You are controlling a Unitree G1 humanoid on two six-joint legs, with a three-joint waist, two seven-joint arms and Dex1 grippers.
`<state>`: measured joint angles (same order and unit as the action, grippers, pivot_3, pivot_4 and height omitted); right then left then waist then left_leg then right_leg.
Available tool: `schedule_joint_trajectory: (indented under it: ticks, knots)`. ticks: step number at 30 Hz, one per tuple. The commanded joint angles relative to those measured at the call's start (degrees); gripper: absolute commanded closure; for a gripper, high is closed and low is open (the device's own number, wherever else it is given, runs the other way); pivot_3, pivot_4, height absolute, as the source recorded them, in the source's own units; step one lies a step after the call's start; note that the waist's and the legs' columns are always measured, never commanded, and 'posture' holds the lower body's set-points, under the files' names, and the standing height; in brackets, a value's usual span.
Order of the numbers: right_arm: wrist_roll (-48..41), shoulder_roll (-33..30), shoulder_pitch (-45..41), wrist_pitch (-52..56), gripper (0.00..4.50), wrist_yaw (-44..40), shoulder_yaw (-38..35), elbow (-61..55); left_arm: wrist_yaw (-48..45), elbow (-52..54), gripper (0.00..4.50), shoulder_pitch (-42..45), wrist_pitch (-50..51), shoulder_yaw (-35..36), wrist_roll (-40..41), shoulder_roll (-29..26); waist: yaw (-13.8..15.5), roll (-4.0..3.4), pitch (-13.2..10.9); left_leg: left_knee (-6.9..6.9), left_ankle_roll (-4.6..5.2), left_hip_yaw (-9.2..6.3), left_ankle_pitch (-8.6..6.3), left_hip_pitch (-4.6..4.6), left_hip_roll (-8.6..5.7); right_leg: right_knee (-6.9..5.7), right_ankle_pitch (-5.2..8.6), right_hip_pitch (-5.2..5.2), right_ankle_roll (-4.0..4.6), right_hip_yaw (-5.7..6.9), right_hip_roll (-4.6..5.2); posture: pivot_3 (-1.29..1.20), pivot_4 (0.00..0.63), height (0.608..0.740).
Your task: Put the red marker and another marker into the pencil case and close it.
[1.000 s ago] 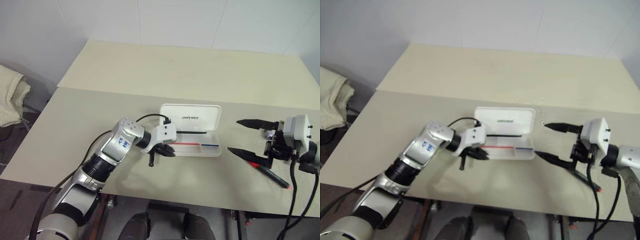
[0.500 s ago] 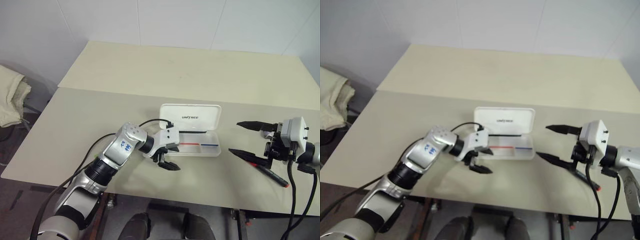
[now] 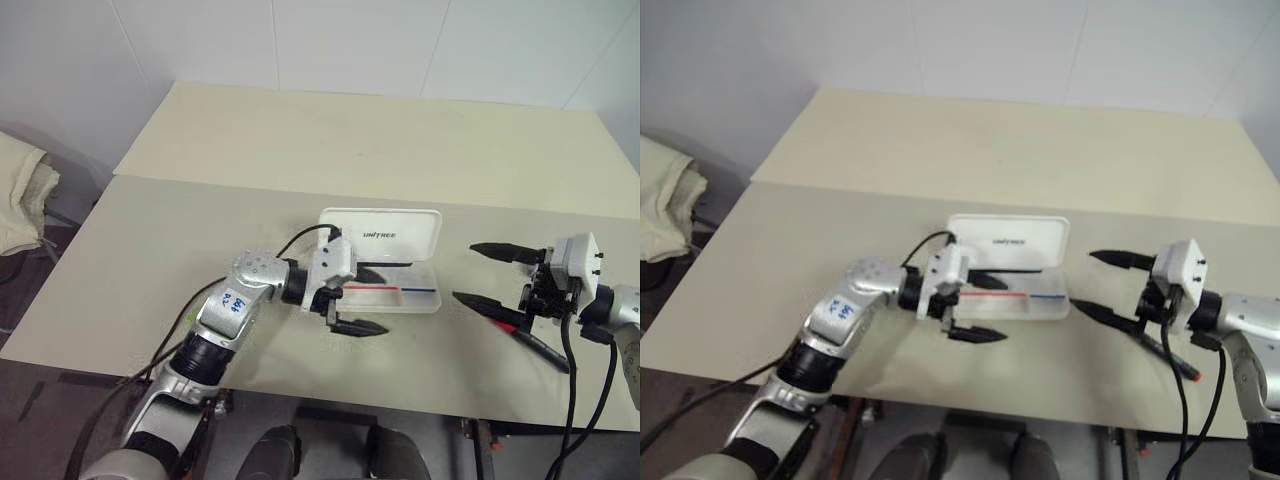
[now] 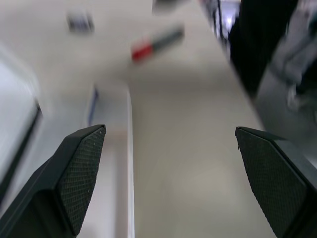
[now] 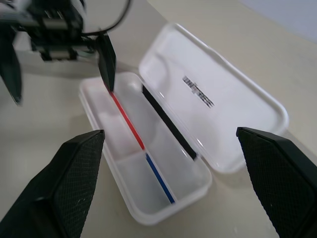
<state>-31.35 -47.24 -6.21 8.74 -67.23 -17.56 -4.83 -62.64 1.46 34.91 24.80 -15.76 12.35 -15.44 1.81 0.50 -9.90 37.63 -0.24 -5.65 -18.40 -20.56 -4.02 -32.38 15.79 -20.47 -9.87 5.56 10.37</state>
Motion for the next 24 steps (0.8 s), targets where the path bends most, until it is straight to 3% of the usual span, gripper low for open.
schedule_joint_trajectory:
  ticks: [1, 6, 17, 24]
  knots:
    - [0.9, -0.6, 1.0, -1.2, 0.0, -0.3, -1.6, 2.6, 1.3, 0.9, 0.02, -0.3, -4.9, 3.3, 3.2, 1.3, 0.0, 0.0, 0.0, 0.0, 0.0, 0.02, 0.0, 0.01, 0.0, -0.01, 0.0, 0.0, 0.0, 0.0, 0.0, 0.0, 0.15, 0.74]
    - [3.2, -3.3, 3.2, -3.5, 0.0, -3.6, -2.8, 9.1, -0.4, 2.8, 0.02, -0.9, -7.8, 7.9, 8.6, 0.6, -0.2, -0.01, 0.0, 0.07, 0.0, 0.05, 0.0, 0.01, -0.01, -0.02, 0.0, 0.02, 0.0, -0.02, 0.01, 0.0, 0.15, 0.74]
    - [9.6, -9.4, 3.6, -13.0, 0.0, -11.6, -1.6, 27.9, -12.4, 8.3, 0.02, -9.3, -6.7, 16.9, 17.5, -19.2, -0.5, -0.05, 0.0, -0.1, 0.0, 0.21, 0.0, 0.17, 0.06, -0.01, 0.0, 0.01, 0.02, -0.21, -0.05, 0.0, 0.15, 0.74]
    - [12.9, -8.3, 3.2, -19.5, 0.0, -11.8, -0.3, 37.2, -12.5, 4.0, 0.02, -10.7, -12.0, 22.3, 17.0, -23.0, -0.5, -0.08, 0.0, -0.22, -0.01, 0.16, -0.01, 0.22, 0.05, 0.06, 0.0, 0.0, 0.03, -0.32, -0.04, 0.0, 0.15, 0.74]
